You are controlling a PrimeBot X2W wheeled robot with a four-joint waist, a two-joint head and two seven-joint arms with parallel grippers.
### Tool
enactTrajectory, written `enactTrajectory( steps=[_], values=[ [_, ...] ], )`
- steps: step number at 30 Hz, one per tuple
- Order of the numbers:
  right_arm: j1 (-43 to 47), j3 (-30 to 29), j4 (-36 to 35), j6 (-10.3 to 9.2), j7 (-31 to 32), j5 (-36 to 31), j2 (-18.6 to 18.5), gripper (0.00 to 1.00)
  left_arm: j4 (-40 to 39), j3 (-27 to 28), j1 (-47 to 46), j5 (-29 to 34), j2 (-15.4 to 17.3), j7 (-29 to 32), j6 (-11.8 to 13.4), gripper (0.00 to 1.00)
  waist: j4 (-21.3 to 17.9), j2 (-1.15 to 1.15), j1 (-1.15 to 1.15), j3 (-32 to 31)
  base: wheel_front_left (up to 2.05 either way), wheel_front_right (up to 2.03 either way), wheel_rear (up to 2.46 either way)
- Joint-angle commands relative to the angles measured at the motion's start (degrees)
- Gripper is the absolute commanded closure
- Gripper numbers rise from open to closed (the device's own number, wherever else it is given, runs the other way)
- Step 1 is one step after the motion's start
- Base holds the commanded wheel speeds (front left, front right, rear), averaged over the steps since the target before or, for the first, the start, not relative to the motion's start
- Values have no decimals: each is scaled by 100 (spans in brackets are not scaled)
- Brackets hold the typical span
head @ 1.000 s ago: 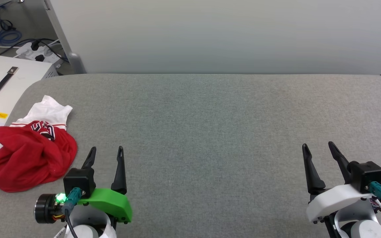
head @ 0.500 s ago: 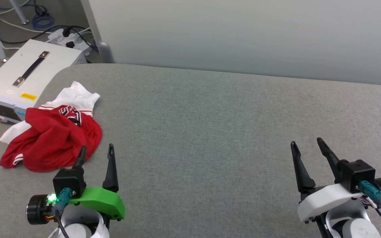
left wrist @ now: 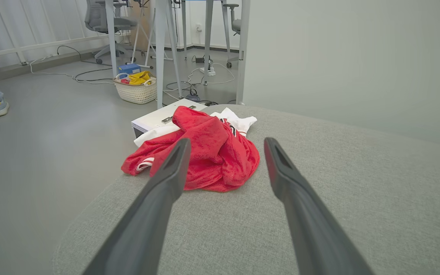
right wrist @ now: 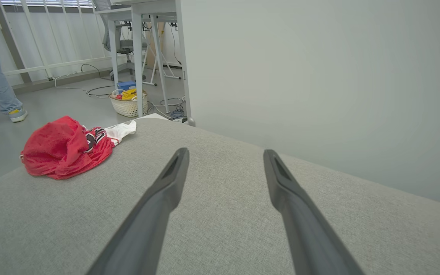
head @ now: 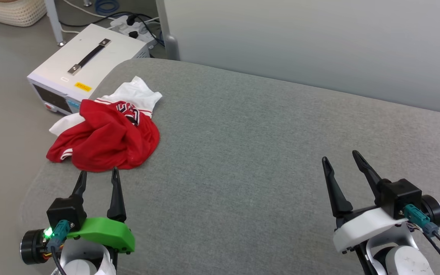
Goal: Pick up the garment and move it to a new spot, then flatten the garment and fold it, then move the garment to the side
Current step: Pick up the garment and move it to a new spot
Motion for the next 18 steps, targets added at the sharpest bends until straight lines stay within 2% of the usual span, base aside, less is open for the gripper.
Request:
enactTrajectory(
  steps=[1,18],
  values=[
    [-107,49,-42,26,-73,-35,-18,0,30,33,-81,-55,29,-62,-28,0,275,0,0,44,0,0,0],
    [-237,335,-152,32,-167,-62,-23,0,139,175,-126,-204,36,-269,-64,0,1071,0,0,128,0,0,0]
  ],
)
